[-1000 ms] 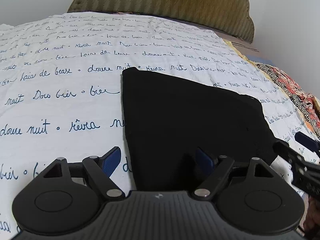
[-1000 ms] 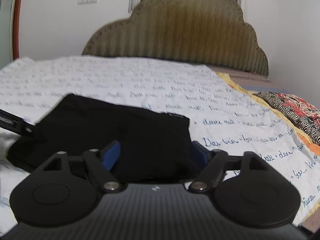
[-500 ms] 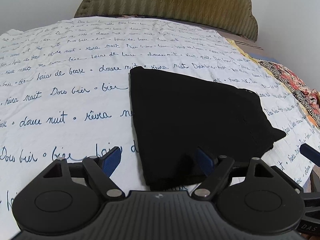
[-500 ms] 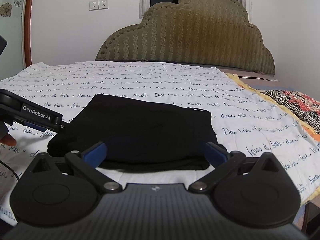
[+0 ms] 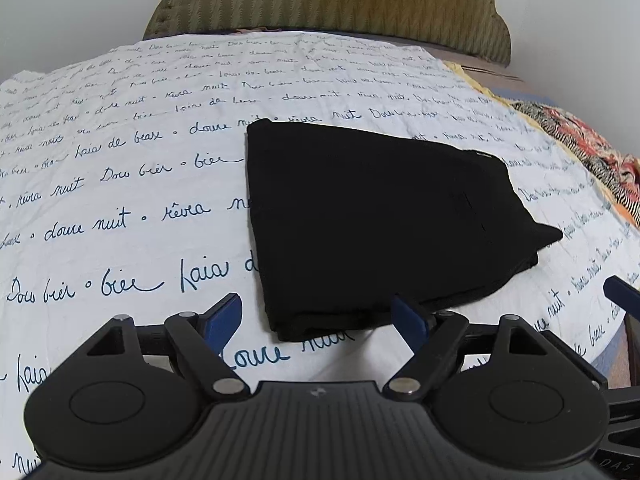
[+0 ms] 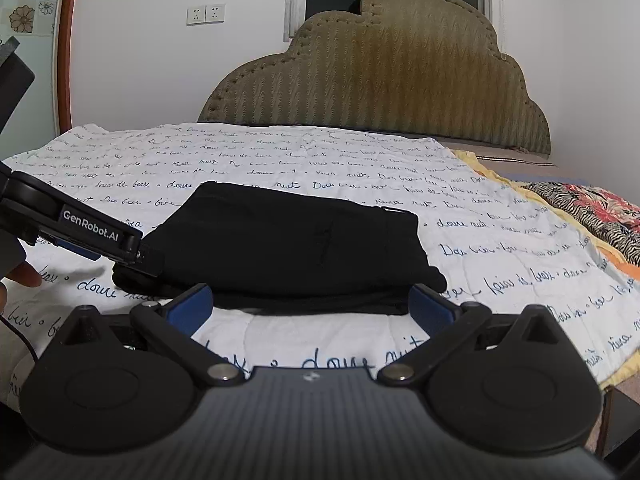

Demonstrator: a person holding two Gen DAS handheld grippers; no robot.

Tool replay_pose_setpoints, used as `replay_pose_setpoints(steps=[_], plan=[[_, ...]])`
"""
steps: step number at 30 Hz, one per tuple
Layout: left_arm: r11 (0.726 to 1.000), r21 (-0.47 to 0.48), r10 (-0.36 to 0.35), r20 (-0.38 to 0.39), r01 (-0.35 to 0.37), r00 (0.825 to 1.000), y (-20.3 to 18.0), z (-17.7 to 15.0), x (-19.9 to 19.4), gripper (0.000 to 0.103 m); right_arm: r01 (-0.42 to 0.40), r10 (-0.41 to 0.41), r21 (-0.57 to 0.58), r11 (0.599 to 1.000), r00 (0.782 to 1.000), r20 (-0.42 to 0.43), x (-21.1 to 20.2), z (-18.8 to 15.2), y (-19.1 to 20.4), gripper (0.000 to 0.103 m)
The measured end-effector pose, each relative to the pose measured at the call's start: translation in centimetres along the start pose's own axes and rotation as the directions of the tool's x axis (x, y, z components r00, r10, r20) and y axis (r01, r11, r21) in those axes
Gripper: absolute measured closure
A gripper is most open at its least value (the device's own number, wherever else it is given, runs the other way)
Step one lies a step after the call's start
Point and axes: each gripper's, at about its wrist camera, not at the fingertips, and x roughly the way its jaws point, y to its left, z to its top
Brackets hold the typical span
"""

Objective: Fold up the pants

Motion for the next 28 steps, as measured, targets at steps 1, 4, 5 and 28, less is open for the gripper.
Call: replay_pose_setpoints(steps=[1, 4, 5, 28], plan=[[1.0, 0.01, 0.004, 0.003, -0.004, 1.0, -0.2, 0.0, 0.0, 0.021, 0.0, 0.0, 0.001, 1.0, 1.0, 0.001, -0.1, -0.1, -0.1, 0.0], [0.999, 0.033, 0.023, 0.006, -0.023, 1.0, -0.8, -0.1, -0.1, 0.021, 0.002, -0.002, 0.005, 1.0, 1.0, 0.005, -0.2, -0.2, -0.3, 0.0], [0.999, 0.04, 0.019, 0.0, -0.019, 1.0, -0.9, -0.1, 0.0, 0.021, 0.0, 0.0, 0.006, 1.0, 1.0, 0.007, -0.3, -0.2, -0.4, 0.0], [0.968, 0.142, 0.178, 0.203, -0.208, 0.963, -1.0, -0.6, -2.1, 0.021, 0.002, -0.002, -0.05, 0.999, 1.0, -0.003, -0.3, -0.2, 0.9, 0.0]])
